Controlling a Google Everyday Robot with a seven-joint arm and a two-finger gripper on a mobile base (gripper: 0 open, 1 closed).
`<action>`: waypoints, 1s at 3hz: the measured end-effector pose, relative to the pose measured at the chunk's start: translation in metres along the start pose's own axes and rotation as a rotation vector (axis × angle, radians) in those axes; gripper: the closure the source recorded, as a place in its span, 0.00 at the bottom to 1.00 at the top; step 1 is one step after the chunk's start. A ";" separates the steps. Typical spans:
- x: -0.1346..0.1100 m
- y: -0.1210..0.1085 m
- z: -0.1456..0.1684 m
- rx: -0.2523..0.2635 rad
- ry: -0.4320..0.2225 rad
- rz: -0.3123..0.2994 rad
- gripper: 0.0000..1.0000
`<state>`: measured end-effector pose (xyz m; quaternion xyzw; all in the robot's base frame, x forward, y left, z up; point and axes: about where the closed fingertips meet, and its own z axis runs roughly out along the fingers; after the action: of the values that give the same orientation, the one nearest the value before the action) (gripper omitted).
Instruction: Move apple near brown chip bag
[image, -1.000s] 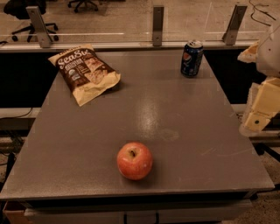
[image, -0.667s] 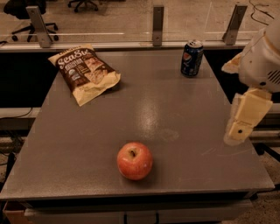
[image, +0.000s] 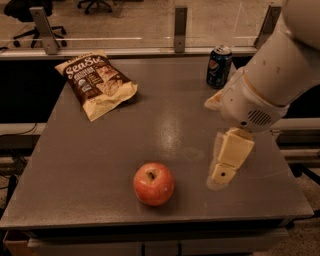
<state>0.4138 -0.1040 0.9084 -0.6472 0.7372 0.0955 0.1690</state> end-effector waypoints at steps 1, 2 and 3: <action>-0.021 0.015 0.030 -0.050 -0.075 -0.008 0.00; -0.031 0.029 0.054 -0.077 -0.157 -0.008 0.00; -0.039 0.040 0.071 -0.097 -0.228 -0.004 0.00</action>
Offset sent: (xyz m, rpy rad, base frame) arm -0.0298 0.0759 -0.0704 0.2975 0.0656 0.0678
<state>0.3874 -0.0367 0.8544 -0.6411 0.7064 0.2037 0.2202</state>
